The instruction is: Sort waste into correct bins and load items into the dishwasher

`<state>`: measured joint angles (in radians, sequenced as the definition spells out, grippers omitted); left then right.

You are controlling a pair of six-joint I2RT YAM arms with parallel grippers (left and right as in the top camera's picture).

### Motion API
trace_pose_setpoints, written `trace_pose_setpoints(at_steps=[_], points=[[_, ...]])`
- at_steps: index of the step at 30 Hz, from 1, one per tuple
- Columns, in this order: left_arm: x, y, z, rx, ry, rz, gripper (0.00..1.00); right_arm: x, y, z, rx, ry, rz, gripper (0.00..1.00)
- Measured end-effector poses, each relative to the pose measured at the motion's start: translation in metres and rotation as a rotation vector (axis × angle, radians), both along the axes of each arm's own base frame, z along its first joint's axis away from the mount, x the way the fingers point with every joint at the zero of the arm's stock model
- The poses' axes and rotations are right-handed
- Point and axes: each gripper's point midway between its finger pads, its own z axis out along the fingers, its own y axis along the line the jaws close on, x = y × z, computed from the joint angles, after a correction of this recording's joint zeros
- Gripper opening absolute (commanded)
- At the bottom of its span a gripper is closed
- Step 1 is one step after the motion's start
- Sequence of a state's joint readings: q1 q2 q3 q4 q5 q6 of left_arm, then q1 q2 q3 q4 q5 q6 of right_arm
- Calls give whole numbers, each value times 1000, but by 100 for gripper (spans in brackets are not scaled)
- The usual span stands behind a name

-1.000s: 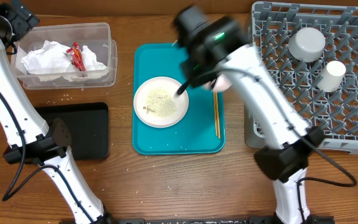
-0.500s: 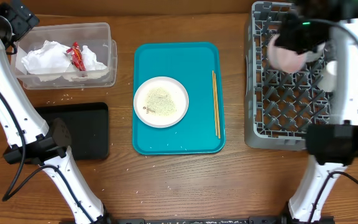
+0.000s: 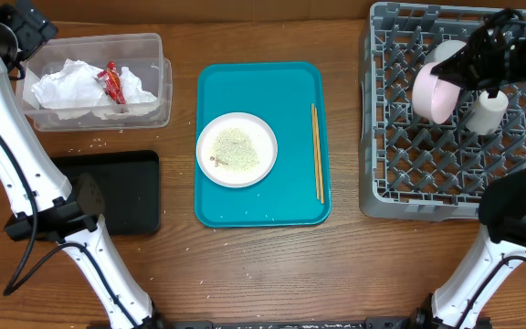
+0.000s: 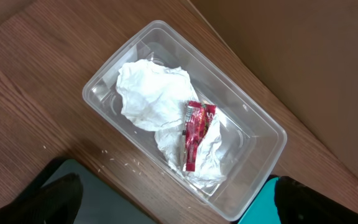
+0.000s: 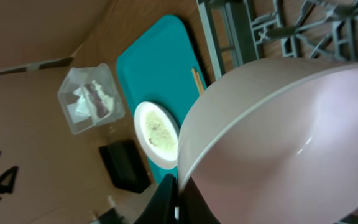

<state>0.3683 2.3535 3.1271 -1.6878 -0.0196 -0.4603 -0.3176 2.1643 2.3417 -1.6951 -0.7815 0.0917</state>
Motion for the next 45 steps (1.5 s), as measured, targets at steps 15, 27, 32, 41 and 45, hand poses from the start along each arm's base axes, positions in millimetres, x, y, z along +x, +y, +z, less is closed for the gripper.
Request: trace_pose_setpoints(at_steps=[15, 27, 32, 41, 45], points=[[0, 0, 0, 0, 0, 0, 100, -21, -34, -34, 211, 108, -101, 4], [0, 0, 0, 0, 0, 0, 100, -67, -26, -21, 165, 99, -79, 4], [0, 0, 0, 0, 0, 0, 100, -65, -39, -14, 172, -5, -86, 4], [0, 0, 0, 0, 0, 0, 100, -60, -43, 0, 231, -120, -69, 4], [0, 0, 0, 0, 0, 0, 100, -60, -38, -6, 241, -114, -57, 4]])
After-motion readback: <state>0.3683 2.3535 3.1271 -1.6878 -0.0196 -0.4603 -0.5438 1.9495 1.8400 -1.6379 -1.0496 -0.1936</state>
